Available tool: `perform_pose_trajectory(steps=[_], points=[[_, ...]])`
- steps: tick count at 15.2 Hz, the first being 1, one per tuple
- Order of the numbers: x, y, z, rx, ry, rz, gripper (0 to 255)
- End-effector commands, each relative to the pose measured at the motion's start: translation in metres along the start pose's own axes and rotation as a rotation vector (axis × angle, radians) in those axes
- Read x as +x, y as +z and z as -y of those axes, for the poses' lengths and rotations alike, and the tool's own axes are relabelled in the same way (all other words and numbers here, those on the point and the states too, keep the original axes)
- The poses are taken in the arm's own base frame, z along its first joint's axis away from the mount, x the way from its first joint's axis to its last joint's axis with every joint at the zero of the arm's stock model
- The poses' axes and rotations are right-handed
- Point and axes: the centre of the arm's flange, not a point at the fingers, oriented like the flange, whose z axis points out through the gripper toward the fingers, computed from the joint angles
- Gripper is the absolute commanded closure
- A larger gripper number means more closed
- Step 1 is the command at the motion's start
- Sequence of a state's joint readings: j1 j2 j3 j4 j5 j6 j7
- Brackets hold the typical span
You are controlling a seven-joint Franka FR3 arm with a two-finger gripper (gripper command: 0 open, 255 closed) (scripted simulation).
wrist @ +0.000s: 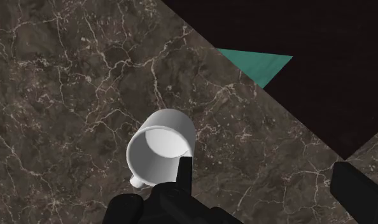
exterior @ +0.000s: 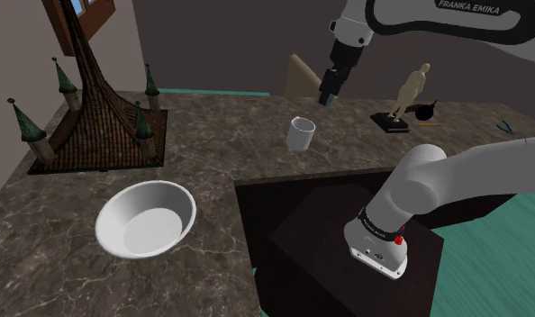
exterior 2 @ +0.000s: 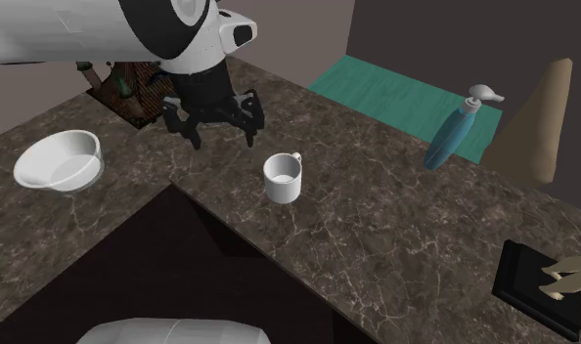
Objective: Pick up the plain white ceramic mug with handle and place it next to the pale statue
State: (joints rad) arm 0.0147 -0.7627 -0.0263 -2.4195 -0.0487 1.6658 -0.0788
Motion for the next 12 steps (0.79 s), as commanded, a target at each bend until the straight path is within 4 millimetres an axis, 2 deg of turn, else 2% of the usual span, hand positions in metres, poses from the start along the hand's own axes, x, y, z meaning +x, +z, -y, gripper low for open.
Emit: perform_pose_trajectory(steps=[1, 12], points=[[0.0, 0.0, 0.0, 0.0, 0.0, 0.0, 0], [0.049, 0.128, -0.035, 0.003, 0.033, -0.063, 0]])
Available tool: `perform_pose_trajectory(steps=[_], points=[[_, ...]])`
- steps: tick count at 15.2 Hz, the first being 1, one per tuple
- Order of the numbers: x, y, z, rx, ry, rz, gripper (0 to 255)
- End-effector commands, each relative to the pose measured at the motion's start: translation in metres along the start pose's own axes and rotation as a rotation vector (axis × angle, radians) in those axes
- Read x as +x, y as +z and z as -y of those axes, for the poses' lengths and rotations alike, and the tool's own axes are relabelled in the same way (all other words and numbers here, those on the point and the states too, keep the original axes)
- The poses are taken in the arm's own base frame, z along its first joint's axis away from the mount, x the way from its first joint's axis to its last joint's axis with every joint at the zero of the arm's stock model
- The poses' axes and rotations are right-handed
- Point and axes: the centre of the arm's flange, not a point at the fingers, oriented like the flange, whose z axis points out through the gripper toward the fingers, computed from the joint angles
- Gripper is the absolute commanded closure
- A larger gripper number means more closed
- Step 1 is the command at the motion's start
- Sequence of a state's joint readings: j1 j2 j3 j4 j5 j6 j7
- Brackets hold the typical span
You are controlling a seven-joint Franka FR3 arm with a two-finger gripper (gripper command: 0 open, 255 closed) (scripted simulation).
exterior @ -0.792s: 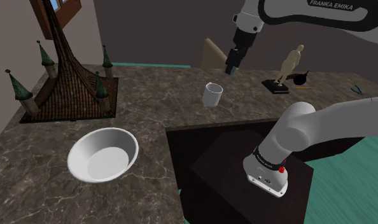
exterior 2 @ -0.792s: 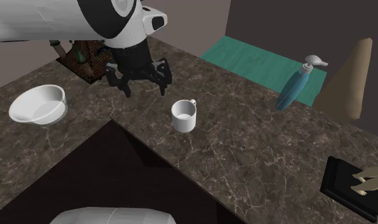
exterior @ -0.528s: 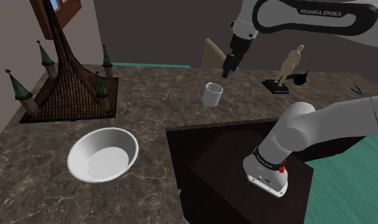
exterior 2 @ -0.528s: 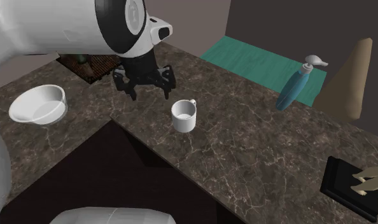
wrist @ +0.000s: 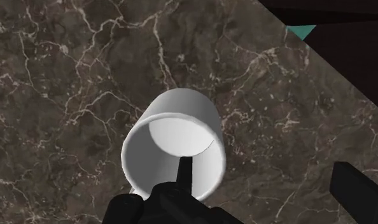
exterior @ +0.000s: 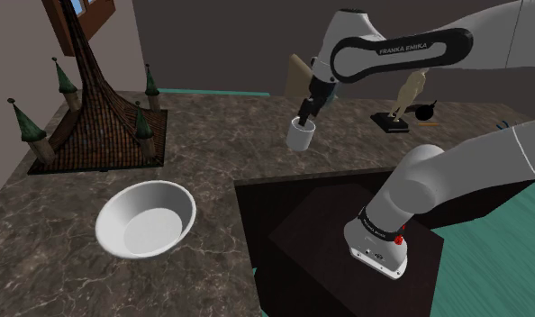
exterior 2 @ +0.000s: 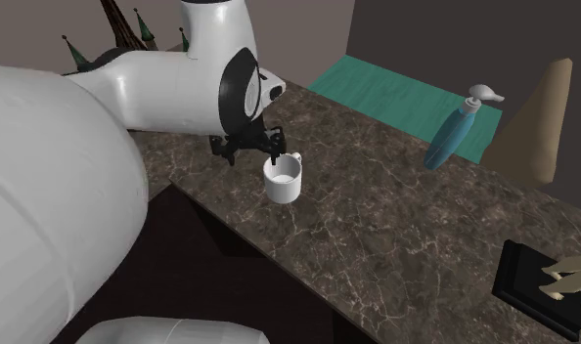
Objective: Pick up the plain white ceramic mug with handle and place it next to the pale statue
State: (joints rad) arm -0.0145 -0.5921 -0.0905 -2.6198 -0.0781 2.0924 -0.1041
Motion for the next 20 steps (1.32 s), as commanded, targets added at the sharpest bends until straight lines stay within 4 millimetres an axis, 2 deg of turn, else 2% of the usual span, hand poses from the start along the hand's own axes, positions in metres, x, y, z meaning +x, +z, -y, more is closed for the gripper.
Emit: perform_pose_trajectory(steps=[1, 4, 12, 20], points=[[0.01, 0.022, -0.006, 0.0, 0.006, -0.015, 0], [0.024, 0.057, -0.016, 0.001, 0.015, -0.032, 0], [0.026, 0.099, -0.016, 0.001, 0.016, -0.033, 0], [0.026, 0.099, -0.016, 0.001, 0.016, -0.033, 0]])
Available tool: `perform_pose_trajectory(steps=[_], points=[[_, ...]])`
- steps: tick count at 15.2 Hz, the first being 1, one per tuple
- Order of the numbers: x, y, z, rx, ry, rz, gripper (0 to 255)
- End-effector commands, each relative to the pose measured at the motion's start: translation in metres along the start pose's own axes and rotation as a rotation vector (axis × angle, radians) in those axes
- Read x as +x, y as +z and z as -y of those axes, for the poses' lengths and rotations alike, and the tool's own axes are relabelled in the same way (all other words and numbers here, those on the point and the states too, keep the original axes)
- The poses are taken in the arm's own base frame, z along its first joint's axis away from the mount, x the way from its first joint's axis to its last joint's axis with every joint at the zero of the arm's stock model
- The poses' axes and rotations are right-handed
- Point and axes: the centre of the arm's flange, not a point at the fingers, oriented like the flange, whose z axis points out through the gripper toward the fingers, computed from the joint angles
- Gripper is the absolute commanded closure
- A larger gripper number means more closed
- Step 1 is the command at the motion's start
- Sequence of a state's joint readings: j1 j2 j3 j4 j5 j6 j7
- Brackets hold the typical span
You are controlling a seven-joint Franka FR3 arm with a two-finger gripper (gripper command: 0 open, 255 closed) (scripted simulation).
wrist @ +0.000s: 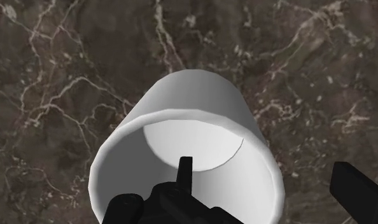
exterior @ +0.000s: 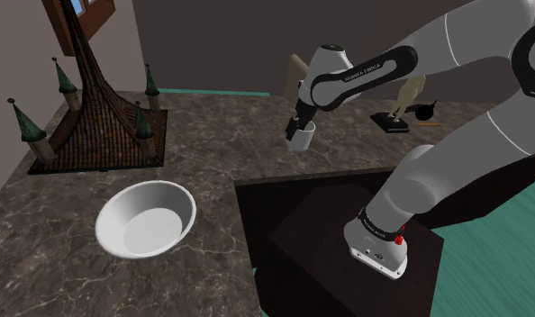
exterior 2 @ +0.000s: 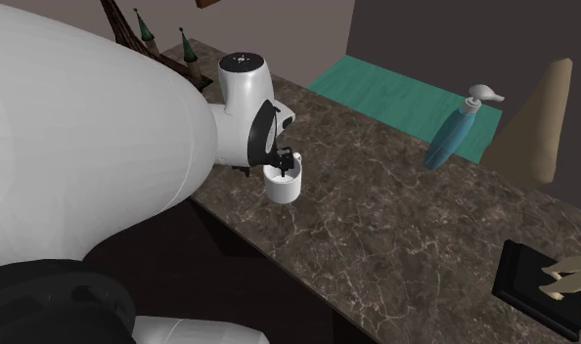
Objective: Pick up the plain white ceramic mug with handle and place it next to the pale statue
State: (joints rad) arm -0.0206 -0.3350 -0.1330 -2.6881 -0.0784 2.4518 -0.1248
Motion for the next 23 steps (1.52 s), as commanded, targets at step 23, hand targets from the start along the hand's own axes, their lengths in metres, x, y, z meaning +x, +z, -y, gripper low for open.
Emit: perform_pose_trajectory(steps=[23], points=[[0.006, -0.068, -0.002, 0.0, 0.0, 0.0, 255]])
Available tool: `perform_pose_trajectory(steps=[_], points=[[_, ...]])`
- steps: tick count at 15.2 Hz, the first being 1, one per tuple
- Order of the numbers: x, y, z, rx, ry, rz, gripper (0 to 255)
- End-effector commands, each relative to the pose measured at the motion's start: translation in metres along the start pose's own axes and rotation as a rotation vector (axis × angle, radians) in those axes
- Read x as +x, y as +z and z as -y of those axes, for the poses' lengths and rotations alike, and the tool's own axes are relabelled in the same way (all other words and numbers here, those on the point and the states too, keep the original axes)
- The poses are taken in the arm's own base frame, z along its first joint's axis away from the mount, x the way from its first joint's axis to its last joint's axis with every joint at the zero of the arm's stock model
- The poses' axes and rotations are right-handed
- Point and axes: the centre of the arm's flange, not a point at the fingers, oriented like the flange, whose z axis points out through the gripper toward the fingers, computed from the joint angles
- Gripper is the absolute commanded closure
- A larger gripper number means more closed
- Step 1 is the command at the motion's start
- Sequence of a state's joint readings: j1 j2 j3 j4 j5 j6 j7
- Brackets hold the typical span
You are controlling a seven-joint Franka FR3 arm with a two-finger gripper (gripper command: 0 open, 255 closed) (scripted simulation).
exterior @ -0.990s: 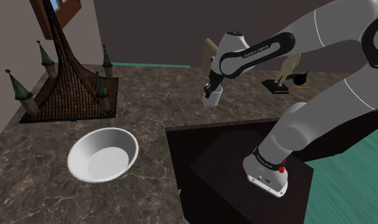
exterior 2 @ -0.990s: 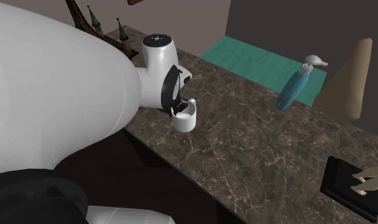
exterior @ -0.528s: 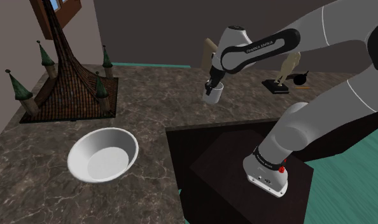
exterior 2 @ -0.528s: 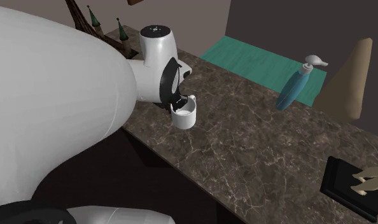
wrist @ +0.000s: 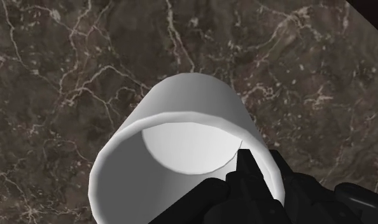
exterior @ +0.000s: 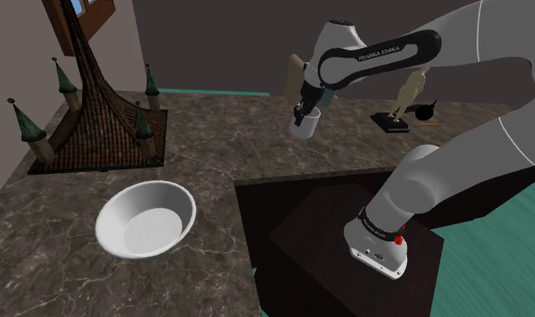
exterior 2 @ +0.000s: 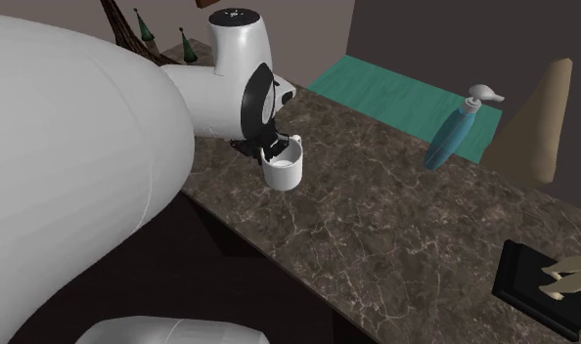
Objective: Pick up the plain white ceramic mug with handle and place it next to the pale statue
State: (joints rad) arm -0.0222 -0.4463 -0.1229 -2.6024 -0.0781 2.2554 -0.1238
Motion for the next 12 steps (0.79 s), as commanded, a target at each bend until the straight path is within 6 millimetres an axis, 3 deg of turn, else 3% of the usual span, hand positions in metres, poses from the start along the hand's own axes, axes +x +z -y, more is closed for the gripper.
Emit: perform_pose_trajectory(steps=[1, 12], points=[[0.002, -0.01, 0.0, 0.0, 0.0, 0.0, 255], [0.007, -0.068, -0.001, 0.0, 0.0, 0.0, 255]])
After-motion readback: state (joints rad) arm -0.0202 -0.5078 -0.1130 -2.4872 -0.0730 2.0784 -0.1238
